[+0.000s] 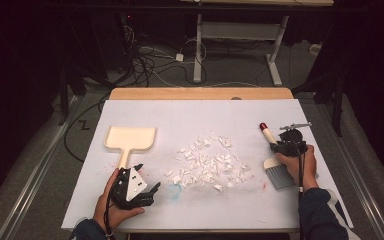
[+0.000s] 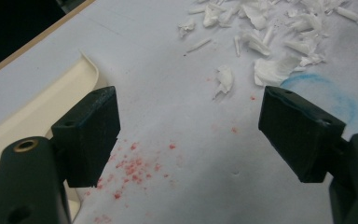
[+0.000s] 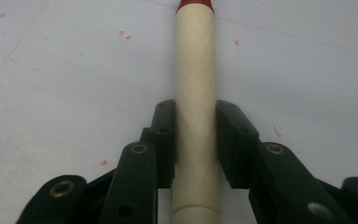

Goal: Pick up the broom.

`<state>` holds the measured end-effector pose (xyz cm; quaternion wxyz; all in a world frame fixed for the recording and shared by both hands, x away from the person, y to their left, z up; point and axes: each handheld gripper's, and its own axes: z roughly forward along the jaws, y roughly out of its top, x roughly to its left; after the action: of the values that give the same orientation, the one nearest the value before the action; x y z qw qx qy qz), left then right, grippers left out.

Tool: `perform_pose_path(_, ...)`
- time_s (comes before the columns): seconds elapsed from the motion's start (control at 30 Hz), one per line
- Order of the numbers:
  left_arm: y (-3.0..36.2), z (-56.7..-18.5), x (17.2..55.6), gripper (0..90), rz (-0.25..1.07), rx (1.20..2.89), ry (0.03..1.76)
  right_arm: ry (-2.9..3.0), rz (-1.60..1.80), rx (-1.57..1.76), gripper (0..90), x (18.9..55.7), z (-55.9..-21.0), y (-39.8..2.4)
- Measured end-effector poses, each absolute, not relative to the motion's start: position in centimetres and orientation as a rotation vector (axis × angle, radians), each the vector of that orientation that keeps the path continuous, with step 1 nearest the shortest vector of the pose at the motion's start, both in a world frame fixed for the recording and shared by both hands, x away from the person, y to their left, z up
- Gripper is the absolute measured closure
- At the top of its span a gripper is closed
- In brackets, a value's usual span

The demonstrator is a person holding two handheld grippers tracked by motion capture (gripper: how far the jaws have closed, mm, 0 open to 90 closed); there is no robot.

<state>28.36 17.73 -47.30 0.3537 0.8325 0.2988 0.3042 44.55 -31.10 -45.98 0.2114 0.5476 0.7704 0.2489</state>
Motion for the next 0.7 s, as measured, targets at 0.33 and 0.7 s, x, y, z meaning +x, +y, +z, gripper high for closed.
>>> perform_pose_path(0.33, 17.7, -47.3, 28.3, 19.6, 0.79, 2.146, 0.783, 2.091, 0.788, 1.415, 71.7, 43.1, -44.8, -31.3)
perform_pose_path(0.7, 17.4, -46.7, 28.5, 19.6, 0.75, 2.119, 0.795, 2.013, 1.012, 1.251, 72.0, 38.7, -41.2, -31.8)
